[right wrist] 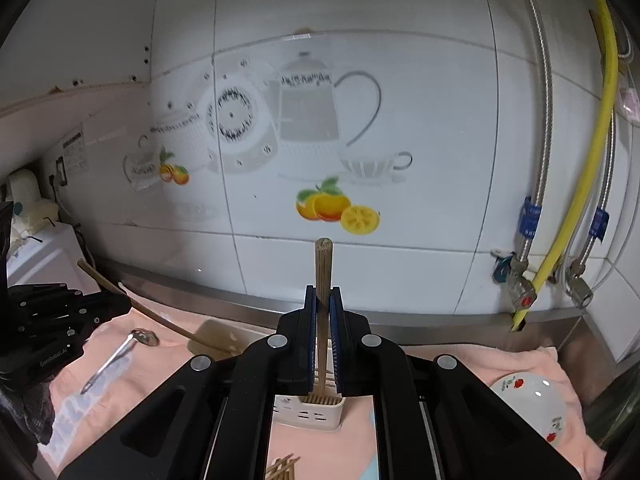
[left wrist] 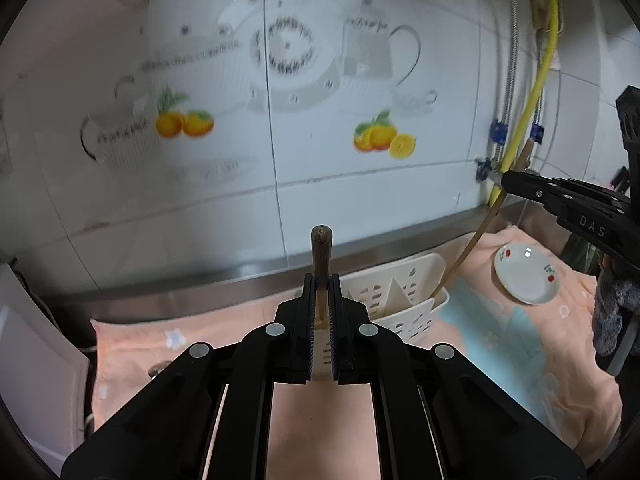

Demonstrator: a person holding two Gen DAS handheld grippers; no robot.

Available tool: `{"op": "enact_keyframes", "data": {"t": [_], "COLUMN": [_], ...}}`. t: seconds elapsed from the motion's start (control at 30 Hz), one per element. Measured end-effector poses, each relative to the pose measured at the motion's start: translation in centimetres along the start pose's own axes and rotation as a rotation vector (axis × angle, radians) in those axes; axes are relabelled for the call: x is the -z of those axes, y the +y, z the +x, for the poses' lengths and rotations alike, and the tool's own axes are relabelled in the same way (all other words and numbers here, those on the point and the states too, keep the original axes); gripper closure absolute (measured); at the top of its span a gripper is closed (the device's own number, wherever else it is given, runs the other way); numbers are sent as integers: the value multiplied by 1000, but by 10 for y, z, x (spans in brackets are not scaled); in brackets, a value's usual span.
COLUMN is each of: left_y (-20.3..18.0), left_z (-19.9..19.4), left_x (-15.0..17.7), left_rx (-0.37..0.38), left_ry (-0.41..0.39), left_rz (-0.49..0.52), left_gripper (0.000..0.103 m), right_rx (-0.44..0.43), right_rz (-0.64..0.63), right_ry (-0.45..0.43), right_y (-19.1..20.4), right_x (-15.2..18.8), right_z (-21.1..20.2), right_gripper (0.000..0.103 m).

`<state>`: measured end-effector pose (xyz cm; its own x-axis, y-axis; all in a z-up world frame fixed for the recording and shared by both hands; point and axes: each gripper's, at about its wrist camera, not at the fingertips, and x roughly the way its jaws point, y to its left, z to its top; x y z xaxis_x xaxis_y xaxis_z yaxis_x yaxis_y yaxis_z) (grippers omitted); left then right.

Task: Organize utensils
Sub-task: 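Lift the held chopsticks with both tools and carry them over the beige holder, then lower both chopsticks into the beige holder and open both tools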

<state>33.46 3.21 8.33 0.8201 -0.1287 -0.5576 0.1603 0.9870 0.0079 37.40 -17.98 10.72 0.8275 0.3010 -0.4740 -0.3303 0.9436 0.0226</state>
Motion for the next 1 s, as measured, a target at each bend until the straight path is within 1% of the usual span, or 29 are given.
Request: {"op": "enact_keyframes", "data": {"t": [0.17,0.37,0.57,0.63,0.73,0.83,0.93,1.0], "left_y": [5,8,11,11,12,12,13,13], "left_z": [18,31,33,32,29,22,8,-6], "left_x": [10,20,21,20,18,16,15,16], "left_rx": [10,15,16,7,2,2,3,2], "left_ry": [42,77,82,77,72,56,36,14], "left_rz": [-20,-31,-48,-50,-58,-62,-67,-68], "left_gripper": [98,98,97,95,95,95,95,91], "right_rx": [2,1,6,5,10,16,28,27], "right_rz": [4,6,9,13,13,21,29,25], "right_ry": [45,77,93,87,78,55,29,13], "right_y": [-1,-1,-2,-3,-5,-7,-10,-10], "right_x": [15,26,32,31,29,26,23,23], "right_z": [20,32,37,36,32,22,6,-8], "right_gripper": [97,96,96,95,95,86,81,77]}}
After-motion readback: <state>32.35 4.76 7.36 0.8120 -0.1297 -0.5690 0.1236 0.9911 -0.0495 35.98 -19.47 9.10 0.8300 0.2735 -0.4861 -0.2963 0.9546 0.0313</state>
